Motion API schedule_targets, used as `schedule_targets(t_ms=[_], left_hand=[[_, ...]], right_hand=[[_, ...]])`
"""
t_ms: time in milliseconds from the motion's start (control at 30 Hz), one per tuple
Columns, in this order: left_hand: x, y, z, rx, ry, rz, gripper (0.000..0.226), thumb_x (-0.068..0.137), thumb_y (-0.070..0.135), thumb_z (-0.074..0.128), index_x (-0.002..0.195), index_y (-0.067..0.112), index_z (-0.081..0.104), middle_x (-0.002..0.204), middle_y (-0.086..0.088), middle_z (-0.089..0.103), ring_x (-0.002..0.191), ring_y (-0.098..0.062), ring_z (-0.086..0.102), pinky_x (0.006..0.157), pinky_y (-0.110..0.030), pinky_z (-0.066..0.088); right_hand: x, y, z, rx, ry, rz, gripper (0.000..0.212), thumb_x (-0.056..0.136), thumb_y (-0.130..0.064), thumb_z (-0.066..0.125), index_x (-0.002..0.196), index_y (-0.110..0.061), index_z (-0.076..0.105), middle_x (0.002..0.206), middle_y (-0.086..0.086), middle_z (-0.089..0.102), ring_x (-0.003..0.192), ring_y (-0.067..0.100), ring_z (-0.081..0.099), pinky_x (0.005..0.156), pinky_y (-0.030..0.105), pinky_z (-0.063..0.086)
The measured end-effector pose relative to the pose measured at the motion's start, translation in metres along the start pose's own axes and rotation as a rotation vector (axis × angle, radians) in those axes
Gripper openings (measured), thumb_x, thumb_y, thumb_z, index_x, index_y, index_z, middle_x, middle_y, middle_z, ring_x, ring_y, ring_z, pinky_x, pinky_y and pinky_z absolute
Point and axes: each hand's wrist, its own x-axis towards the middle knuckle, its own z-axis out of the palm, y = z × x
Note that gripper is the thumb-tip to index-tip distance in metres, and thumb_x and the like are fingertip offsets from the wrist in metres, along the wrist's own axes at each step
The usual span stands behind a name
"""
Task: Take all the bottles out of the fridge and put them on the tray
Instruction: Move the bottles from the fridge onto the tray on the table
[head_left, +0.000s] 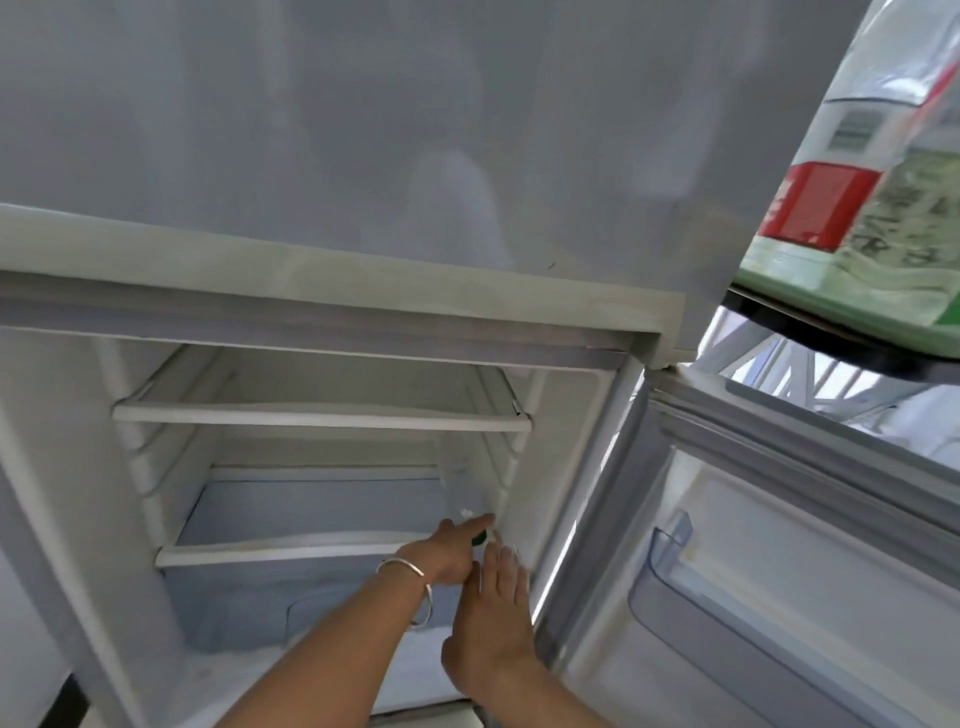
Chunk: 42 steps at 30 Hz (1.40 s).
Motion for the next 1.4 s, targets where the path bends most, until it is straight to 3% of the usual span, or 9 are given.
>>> schedule_targets(t_ms=[100, 267, 433, 700, 933, 1067, 1167, 1267, 1400], left_hand=[[0.004, -0.001, 0.003, -0.029, 0.086, 0.028, 0.061, 0.086, 0.003, 0.057, 0.14, 0.025, 0.038, 0.136, -0.016, 0.038, 0.12, -0.03, 0.049, 0.098, -0.025, 0.042], [-0.024, -0.013, -0.008, 0.018, 0.28, 0.044, 0.019, 0.089, 0.017, 0.05, 0.107, 0.02, 0.047, 0.103, -0.007, 0.04, 0.078, -0.021, 0.048, 0.073, -0.024, 0.043], [-0.08, 0.0, -0.05, 0.39, 0.698, 0.127, 0.018, 0.098, 0.032, 0.036, 0.106, 0.021, 0.048, 0.09, -0.006, 0.043, 0.078, -0.029, 0.057, 0.063, -0.029, 0.043], [-0.168, 0.055, -0.084, 0.657, 0.898, 0.224, 0.022, 0.101, 0.033, 0.031, 0.113, 0.024, 0.048, 0.092, -0.008, 0.06, 0.078, -0.031, 0.062, 0.059, -0.03, 0.037], [-0.249, 0.13, -0.105, 0.615, 1.086, 0.215, 0.037, 0.086, 0.051, 0.043, 0.097, 0.019, 0.057, 0.087, -0.009, 0.072, 0.084, -0.033, 0.068, 0.066, -0.032, 0.044], [-0.288, 0.183, -0.113, 0.432, 1.226, 0.312, 0.038, 0.076, 0.055, 0.049, 0.077, 0.019, 0.059, 0.074, -0.006, 0.069, 0.074, -0.032, 0.065, 0.064, -0.031, 0.046], [-0.309, 0.219, -0.123, 0.323, 1.309, 0.425, 0.04, 0.075, 0.059, 0.049, 0.071, 0.02, 0.057, 0.063, -0.001, 0.064, 0.065, -0.026, 0.064, 0.059, -0.029, 0.048], [-0.328, 0.259, -0.13, 0.238, 1.311, 0.615, 0.039, 0.082, 0.06, 0.05, 0.084, 0.023, 0.064, 0.063, 0.005, 0.061, 0.06, -0.017, 0.061, 0.051, -0.025, 0.041], [-0.343, 0.304, -0.12, 0.046, 1.171, 0.802, 0.046, 0.093, 0.05, 0.043, 0.132, 0.027, 0.048, 0.083, 0.003, 0.065, 0.076, -0.014, 0.061, 0.074, -0.03, 0.047]], right_hand=[[-0.004, -0.005, -0.004, -0.025, -0.108, 0.003, 0.112, 0.046, -0.039, 0.085, 0.133, 0.019, 0.046, 0.146, 0.036, 0.038, 0.138, 0.047, 0.037, 0.104, 0.031, -0.033], [-0.015, 0.005, -0.004, -0.022, -0.087, -0.073, 0.09, 0.092, -0.022, 0.049, 0.155, -0.007, -0.013, 0.159, 0.019, -0.025, 0.148, 0.035, -0.023, 0.105, 0.037, -0.034], [-0.032, -0.019, -0.032, 0.047, -0.075, -0.095, 0.091, 0.093, -0.025, 0.053, 0.156, -0.014, -0.012, 0.161, 0.019, -0.021, 0.15, 0.036, -0.016, 0.122, 0.045, -0.009], [-0.068, -0.04, -0.091, 0.379, -0.038, -0.099, 0.104, 0.091, -0.017, 0.062, 0.153, -0.012, -0.021, 0.163, 0.011, -0.019, 0.152, 0.029, -0.009, 0.122, 0.038, 0.006], [-0.111, -0.046, -0.14, 0.804, 0.102, -0.096, 0.114, 0.08, -0.026, 0.075, 0.154, -0.015, -0.011, 0.151, 0.011, 0.038, 0.132, 0.027, 0.047, 0.105, 0.037, 0.043], [-0.15, -0.026, -0.18, 0.902, 0.356, -0.147, 0.082, 0.079, -0.023, 0.075, 0.143, -0.019, 0.023, 0.13, 0.004, 0.057, 0.116, 0.024, 0.059, 0.081, 0.026, 0.043], [-0.177, -0.009, -0.212, 0.94, 0.513, -0.187, 0.074, 0.077, -0.028, 0.076, 0.136, -0.02, 0.033, 0.124, 0.002, 0.061, 0.112, 0.022, 0.061, 0.085, 0.031, 0.049], [-0.197, 0.01, -0.244, 1.001, 0.625, -0.172, 0.07, 0.075, -0.03, 0.078, 0.133, -0.016, 0.041, 0.121, 0.001, 0.063, 0.108, 0.021, 0.062, 0.091, 0.033, 0.051], [-0.219, 0.051, -0.275, 1.018, 0.806, -0.09, 0.081, 0.075, -0.048, 0.074, 0.142, -0.014, 0.043, 0.127, 0.004, 0.062, 0.116, 0.022, 0.059, 0.102, 0.042, 0.048]])
